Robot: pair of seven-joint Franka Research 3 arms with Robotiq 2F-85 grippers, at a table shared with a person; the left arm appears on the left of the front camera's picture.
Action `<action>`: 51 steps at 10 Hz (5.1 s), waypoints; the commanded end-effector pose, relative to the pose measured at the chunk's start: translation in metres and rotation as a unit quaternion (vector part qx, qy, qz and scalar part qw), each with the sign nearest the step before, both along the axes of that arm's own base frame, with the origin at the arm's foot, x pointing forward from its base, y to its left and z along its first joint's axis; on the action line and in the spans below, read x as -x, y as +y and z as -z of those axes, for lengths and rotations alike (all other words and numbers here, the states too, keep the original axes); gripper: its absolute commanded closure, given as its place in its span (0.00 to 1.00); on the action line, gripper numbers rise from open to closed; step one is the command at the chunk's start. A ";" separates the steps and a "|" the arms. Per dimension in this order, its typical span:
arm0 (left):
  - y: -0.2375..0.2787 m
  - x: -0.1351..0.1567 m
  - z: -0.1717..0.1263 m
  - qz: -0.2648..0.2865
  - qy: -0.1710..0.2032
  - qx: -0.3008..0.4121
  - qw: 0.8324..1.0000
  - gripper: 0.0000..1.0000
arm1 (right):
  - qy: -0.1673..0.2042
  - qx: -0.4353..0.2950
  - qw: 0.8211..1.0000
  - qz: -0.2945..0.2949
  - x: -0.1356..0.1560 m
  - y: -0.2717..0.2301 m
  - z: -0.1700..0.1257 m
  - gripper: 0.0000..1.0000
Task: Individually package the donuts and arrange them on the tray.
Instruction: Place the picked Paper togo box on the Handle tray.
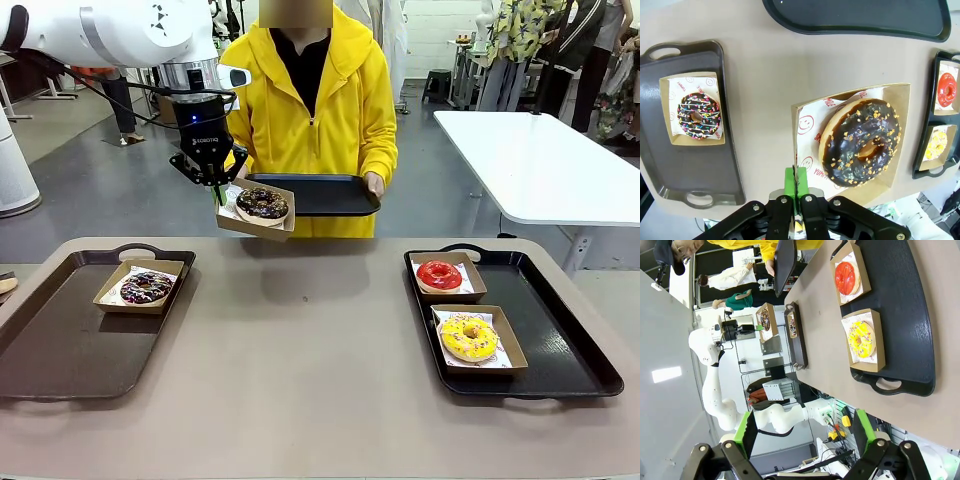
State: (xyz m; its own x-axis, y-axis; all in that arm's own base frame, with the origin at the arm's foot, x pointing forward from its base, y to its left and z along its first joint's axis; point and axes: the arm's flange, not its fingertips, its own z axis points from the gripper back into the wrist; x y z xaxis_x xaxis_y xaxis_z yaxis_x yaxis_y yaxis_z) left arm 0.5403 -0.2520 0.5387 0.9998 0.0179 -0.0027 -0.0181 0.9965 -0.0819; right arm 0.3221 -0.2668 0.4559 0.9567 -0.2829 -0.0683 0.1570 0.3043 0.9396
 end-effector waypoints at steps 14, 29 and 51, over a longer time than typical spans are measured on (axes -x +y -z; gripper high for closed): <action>0.294 0.101 0.115 -0.055 0.020 0.028 0.998 0.99 | 0.003 -0.004 1.000 0.000 0.002 0.001 -0.004 0.00; 0.261 0.160 0.161 0.029 -0.024 0.015 0.999 0.99 | 0.003 -0.004 1.000 0.000 0.002 0.001 -0.004 0.00; 0.270 0.164 0.142 0.029 -0.013 0.029 0.999 0.00 | 0.003 -0.004 1.000 0.000 0.002 0.001 -0.004 0.00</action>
State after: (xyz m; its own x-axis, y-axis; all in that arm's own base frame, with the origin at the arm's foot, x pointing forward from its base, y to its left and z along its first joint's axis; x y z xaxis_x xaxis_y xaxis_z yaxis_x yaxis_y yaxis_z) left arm 0.3759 0.0180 0.3970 0.9989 -0.0394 0.0238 0.0424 0.9892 -0.1400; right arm 0.3218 -0.2667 0.4570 0.9571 -0.2816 -0.0682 0.1568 0.3054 0.9392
